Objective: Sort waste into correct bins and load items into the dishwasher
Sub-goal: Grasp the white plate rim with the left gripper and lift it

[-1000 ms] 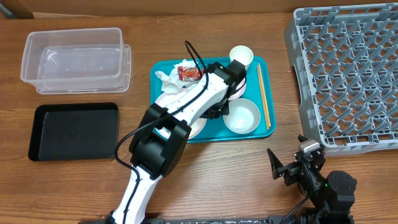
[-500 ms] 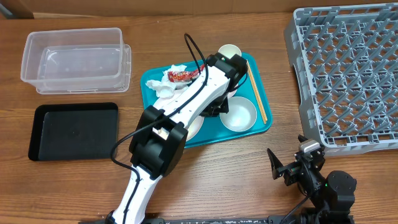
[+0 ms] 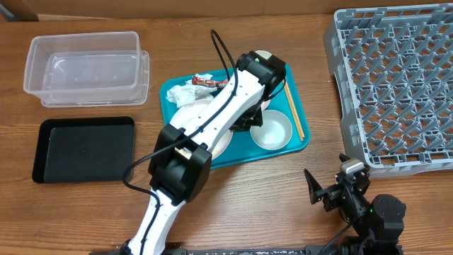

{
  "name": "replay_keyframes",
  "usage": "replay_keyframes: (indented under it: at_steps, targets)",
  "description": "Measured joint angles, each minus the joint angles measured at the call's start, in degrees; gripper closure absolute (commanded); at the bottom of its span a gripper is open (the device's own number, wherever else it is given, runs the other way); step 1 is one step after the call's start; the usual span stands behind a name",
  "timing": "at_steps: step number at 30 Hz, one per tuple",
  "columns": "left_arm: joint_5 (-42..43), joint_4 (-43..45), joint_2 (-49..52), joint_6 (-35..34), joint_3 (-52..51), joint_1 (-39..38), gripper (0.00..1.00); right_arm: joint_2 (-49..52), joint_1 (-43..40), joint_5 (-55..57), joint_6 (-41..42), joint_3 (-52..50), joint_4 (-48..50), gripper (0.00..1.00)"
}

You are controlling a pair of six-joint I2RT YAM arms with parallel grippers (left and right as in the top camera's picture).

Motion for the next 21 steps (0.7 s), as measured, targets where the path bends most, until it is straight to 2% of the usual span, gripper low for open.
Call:
replay_keyframes:
  at_steps: [12, 21]
  targets:
    - [1.6, -5.2, 0.0, -3.0, 0.2, -3.2, 0.96, 0.0, 0.0, 0.0, 0.0, 0.0, 0.0, 0.0]
    - [1.7, -5.3, 0.0, -4.0, 0.2, -3.2, 0.96, 0.0, 0.0, 0.0, -0.1, 0.0, 0.0, 0.0]
